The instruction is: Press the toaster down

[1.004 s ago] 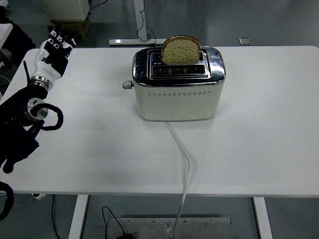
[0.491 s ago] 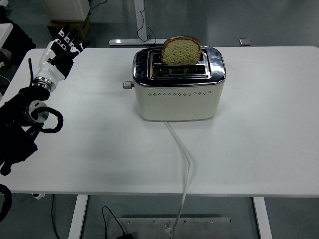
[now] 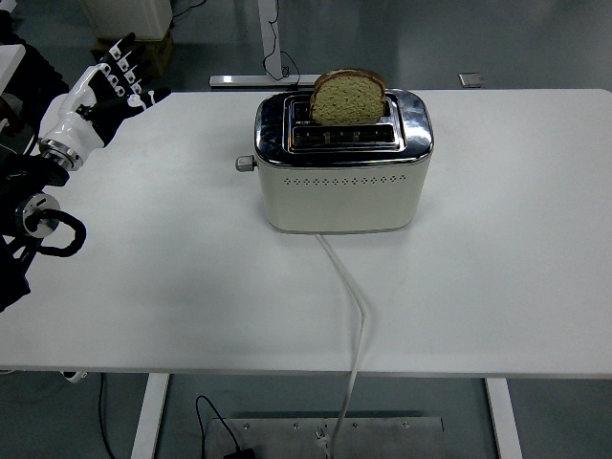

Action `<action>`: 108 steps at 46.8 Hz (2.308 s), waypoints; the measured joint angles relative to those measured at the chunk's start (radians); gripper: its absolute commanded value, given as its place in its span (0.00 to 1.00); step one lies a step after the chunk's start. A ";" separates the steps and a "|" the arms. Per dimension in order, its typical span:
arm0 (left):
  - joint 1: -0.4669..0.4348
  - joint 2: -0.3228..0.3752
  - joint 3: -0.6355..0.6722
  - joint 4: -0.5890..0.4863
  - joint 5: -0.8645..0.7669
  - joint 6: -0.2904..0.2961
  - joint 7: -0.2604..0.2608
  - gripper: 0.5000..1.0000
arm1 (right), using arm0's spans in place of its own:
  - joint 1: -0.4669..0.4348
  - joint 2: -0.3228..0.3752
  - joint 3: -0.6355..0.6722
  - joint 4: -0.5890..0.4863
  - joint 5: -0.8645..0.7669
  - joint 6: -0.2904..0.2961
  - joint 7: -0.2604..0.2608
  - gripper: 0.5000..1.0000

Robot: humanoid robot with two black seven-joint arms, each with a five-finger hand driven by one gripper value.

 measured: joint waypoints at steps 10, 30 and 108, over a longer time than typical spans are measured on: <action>0.000 0.085 0.004 -0.016 0.023 -0.140 -0.018 1.00 | 0.000 0.000 0.000 0.000 0.000 0.000 0.000 1.00; -0.002 0.102 0.040 -0.047 0.124 -0.210 -0.029 1.00 | 0.000 0.000 0.000 0.000 0.000 0.000 0.000 1.00; 0.130 0.267 0.171 -0.576 0.989 0.217 0.096 1.00 | 0.000 0.000 0.000 0.000 0.000 0.000 0.000 1.00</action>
